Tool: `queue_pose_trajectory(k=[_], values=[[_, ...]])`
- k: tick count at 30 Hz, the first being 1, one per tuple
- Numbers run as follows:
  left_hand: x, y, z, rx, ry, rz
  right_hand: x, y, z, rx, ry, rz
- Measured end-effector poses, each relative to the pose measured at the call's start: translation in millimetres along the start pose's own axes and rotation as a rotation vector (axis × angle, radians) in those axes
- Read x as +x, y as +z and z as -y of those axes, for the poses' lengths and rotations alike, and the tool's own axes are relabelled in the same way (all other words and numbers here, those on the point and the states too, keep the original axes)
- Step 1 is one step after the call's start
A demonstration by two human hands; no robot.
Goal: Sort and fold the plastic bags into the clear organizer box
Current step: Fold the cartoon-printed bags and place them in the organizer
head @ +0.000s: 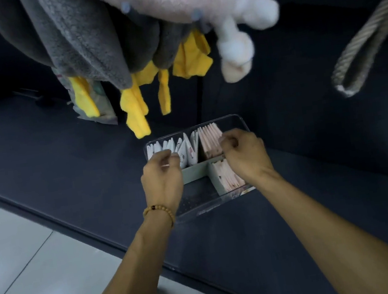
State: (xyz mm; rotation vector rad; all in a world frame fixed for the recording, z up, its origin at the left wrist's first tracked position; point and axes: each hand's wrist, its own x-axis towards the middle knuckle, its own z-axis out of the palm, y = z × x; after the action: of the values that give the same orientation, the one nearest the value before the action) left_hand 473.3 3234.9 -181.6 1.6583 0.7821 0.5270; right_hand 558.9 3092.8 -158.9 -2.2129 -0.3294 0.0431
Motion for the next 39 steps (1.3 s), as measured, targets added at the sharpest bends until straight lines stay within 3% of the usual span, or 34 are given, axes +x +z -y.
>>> queue_pose_trajectory(k=[3,7,14,18,21,24,28,30,33,35,39], values=[[-35.4,16.3,-2.0,-0.202,-0.090,0.081,-22.9,-41.8,-30.5,0.019,0.091,-0.081],[-93.8,53.6,4.2,-0.283,-0.167,0.214,-65.6,-113.7,-95.0,0.079,0.286,-0.227],[-218.0,139.5,12.8,-0.212,-0.201,0.550,-205.7,-230.7,-222.6,0.135,0.763,-0.609],[-286.5,184.1,17.6,-0.104,-0.150,0.734,-299.4,-276.8,-279.0,0.011,0.952,-0.692],[-327.2,211.1,25.1,0.025,-0.037,0.838,-346.5,-299.9,-307.6,-0.167,1.008,-0.623],[-360.1,230.7,35.5,0.155,0.151,0.949,-370.5,-305.5,-325.6,-0.380,0.907,-0.409],[-380.2,242.6,55.8,0.492,0.767,1.161,-375.4,-297.8,-334.5,-0.558,0.778,-0.222],[-381.4,247.4,67.1,0.662,0.988,1.260,-373.5,-293.4,-338.9,-0.699,0.745,-0.083],[-379.2,251.7,75.6,0.784,1.101,1.252,-370.2,-286.8,-334.1,-0.742,0.653,-0.091],[-377.4,253.3,76.0,0.777,1.126,1.200,-371.0,-284.6,-328.2,-0.685,0.628,-0.172],[-378.1,253.7,68.8,0.777,1.193,1.139,-375.0,-286.8,-322.1,-0.566,0.572,-0.179]])
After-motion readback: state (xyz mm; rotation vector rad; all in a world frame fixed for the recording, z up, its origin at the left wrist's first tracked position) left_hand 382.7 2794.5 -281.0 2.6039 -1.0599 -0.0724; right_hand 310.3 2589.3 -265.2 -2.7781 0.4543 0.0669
